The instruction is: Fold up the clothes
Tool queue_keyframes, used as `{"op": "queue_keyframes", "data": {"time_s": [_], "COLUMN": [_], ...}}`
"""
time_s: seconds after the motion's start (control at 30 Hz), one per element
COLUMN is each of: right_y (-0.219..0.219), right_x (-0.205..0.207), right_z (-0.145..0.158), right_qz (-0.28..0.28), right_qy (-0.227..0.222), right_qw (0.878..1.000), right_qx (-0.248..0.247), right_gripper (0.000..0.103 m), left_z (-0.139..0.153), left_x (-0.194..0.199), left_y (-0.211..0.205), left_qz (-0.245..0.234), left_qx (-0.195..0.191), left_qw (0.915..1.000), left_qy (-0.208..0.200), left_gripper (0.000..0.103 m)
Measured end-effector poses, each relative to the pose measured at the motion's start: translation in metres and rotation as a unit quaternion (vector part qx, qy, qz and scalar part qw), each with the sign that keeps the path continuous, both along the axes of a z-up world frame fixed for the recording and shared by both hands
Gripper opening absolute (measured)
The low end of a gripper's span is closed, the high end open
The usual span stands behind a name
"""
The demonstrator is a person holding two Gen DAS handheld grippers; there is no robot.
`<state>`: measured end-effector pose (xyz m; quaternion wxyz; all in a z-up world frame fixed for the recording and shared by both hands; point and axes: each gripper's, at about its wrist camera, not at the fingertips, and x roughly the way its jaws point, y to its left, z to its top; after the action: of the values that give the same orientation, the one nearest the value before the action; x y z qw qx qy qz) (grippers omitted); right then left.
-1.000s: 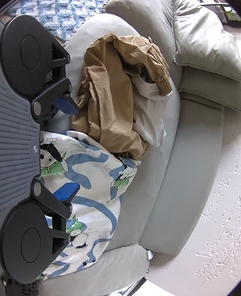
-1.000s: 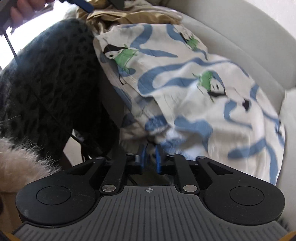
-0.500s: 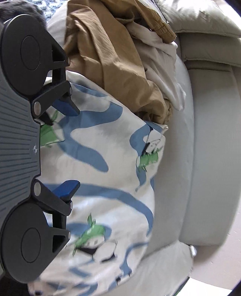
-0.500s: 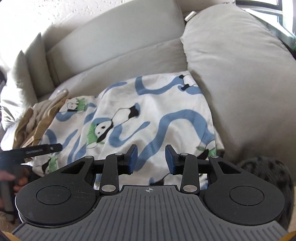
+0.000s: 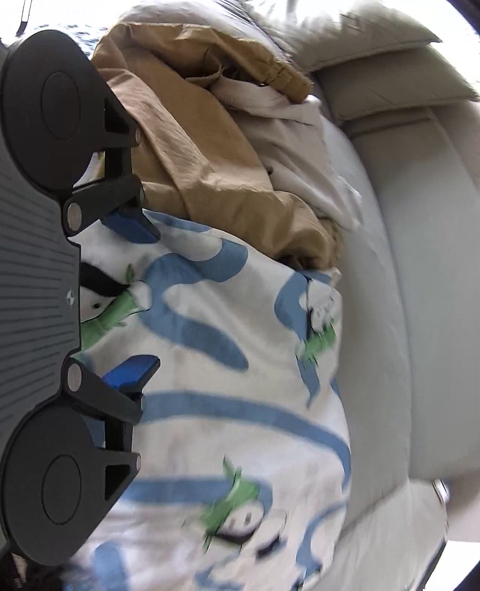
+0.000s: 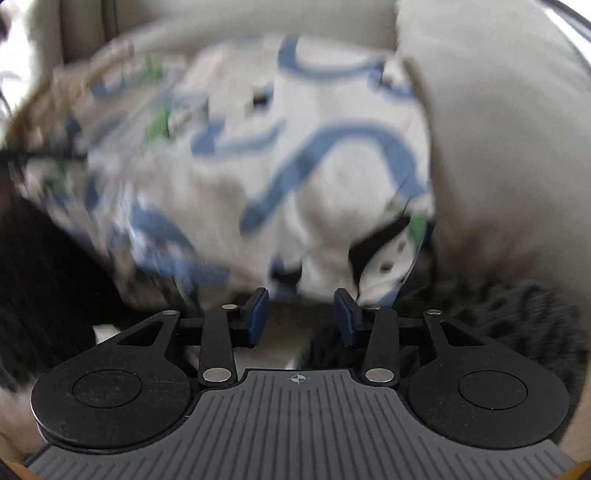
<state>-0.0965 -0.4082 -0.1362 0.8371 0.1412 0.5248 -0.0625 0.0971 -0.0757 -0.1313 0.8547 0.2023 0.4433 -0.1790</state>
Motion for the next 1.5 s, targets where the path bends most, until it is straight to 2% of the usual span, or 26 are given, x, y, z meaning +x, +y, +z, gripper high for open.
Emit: {"op": "queue_keyframes", "data": {"time_s": [0.1,0.17,0.3,0.37,0.5,0.6,0.73,0.87,1.03,1.1,1.17,1.23,1.33,1.37,1.4,1.43,1.47,1.5], "right_y": [-0.003,-0.005,-0.01,-0.02,-0.054,-0.087,-0.124,-0.149,-0.176,-0.184,-0.182,-0.181,-0.179,-0.178,-0.177,-0.176,-0.175,-0.173], "right_x": [0.008,0.014,0.03,0.039,0.061,0.079,0.106,0.136,0.165,0.172,0.178,0.184,0.192,0.195,0.197,0.2,0.202,0.202], "right_z": [0.024,0.041,0.073,0.085,0.088,0.075,0.04,0.008,-0.028,-0.043,-0.05,-0.057,-0.068,-0.071,-0.075,-0.078,-0.081,-0.081], "right_qz": [-0.021,-0.033,-0.041,-0.053,-0.106,-0.154,-0.197,-0.218,-0.235,-0.239,-0.227,-0.215,-0.196,-0.19,-0.184,-0.178,-0.176,-0.179], "right_qy": [-0.061,-0.1,-0.153,-0.172,-0.169,-0.143,-0.109,-0.085,-0.077,-0.074,-0.076,-0.077,-0.079,-0.08,-0.081,-0.082,-0.08,-0.079], "right_qw": [0.997,0.993,0.984,0.98,0.974,0.971,0.966,0.963,0.957,0.953,0.956,0.958,0.962,0.963,0.964,0.965,0.966,0.967], "right_qx": [0.037,0.061,0.08,0.086,0.109,0.11,0.126,0.133,0.154,0.169,0.171,0.172,0.174,0.175,0.176,0.176,0.173,0.166], "right_gripper": [0.044,0.04,0.039,0.041,0.046,0.048,0.049,0.049,0.049,0.048,0.045,0.044,0.044,0.044,0.043,0.032,0.019,0.012], "left_z": [0.022,0.041,0.071,0.077,0.063,0.046,0.025,0.009,0.001,-0.003,-0.007,-0.015,-0.028,-0.032,-0.036,-0.035,-0.034,-0.032], "left_x": [-0.006,-0.003,0.023,0.049,0.103,0.129,0.151,0.168,0.18,0.181,0.184,0.19,0.196,0.196,0.196,0.194,0.192,0.191], "left_y": [0.008,0.016,0.023,0.016,-0.005,-0.019,-0.03,-0.035,-0.048,-0.057,-0.065,-0.066,-0.061,-0.06,-0.06,-0.059,-0.057,-0.055], "left_qz": [-0.002,0.012,0.061,0.081,0.106,0.107,0.095,0.097,0.08,0.062,0.051,0.066,0.071,0.07,0.067,0.065,0.064,0.063], "left_qx": [-0.042,-0.073,-0.137,-0.15,-0.147,-0.131,-0.126,-0.119,-0.127,-0.118,-0.098,-0.073,-0.085,-0.086,-0.084,-0.093,-0.105,-0.117], "left_qw": [0.9991,0.997,0.9879,0.9847,0.9833,0.9851,0.9858,0.9859,0.9864,0.9886,0.9915,0.9928,0.9894,0.9893,0.9897,0.9894,0.9886,0.9877], "left_qy": [-0.011,-0.024,-0.04,-0.038,0.011,0.031,0.058,0.066,0.068,0.071,0.069,0.069,0.093,0.095,0.094,0.091,0.087,0.083], "left_gripper": [0.071,0.071,0.074,0.074,0.074,0.074,0.077,0.078,0.078,0.078,0.078,0.074,0.066,0.05,0.02,0.009,0.005,0.003]}}
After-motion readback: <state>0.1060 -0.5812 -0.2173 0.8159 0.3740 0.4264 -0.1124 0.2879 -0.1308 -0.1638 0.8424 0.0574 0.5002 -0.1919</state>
